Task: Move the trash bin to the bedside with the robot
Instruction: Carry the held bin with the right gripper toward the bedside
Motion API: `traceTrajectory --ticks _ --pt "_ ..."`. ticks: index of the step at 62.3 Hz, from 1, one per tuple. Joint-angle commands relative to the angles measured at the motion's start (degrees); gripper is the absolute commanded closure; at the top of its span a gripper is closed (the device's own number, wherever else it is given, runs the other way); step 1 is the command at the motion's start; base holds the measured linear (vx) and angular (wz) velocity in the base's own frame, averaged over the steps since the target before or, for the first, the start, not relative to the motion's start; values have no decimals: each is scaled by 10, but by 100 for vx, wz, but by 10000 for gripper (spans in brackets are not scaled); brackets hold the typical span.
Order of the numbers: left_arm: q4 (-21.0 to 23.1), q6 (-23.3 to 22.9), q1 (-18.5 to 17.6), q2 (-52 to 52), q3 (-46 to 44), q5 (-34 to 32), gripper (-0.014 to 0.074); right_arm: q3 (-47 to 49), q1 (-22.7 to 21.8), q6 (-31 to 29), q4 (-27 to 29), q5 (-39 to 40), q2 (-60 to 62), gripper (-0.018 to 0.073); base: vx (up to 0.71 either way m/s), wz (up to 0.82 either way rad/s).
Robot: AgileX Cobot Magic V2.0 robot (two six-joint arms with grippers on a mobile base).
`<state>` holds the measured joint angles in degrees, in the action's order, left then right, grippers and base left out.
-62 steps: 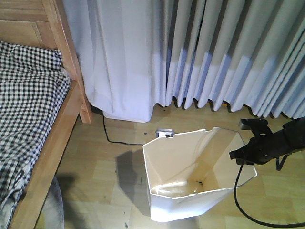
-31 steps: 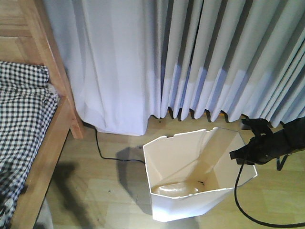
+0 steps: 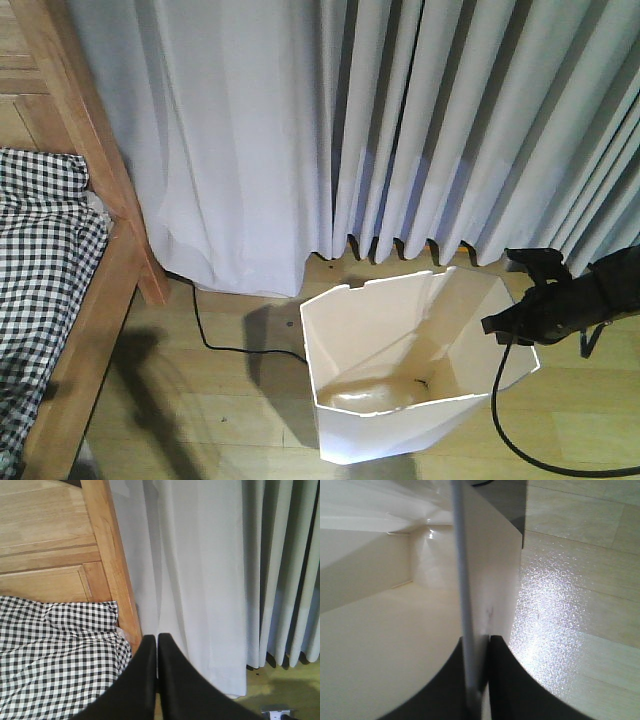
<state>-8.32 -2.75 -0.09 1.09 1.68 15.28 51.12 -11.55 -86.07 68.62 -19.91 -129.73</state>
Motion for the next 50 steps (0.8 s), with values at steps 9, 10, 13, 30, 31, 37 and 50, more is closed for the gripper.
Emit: traceTrajectory --ticks 9,10,13,30,31,37,50 --pt "-2 -5 -3 6 17 -42 602 10 -2 6 25 -80 43 565 1 0" --pt "-2 -5 -3 6 17 -42 602 10 -2 6 25 -80 43 565 0 0" --pt "-2 -5 -3 6 17 -42 602 10 -2 6 25 -80 43 565 0 0" --pt "-2 -5 -3 6 17 -42 602 10 -2 6 25 -80 43 565 0 0" --pt "-2 -5 -3 6 17 -42 602 10 -2 6 25 -80 43 565 0 0" --pt "-2 -5 -3 6 17 -42 602 10 -2 6 25 -80 43 565 0 0" --pt "-2 -5 -3 6 17 -42 602 10 -2 6 25 -80 43 565 0 0"
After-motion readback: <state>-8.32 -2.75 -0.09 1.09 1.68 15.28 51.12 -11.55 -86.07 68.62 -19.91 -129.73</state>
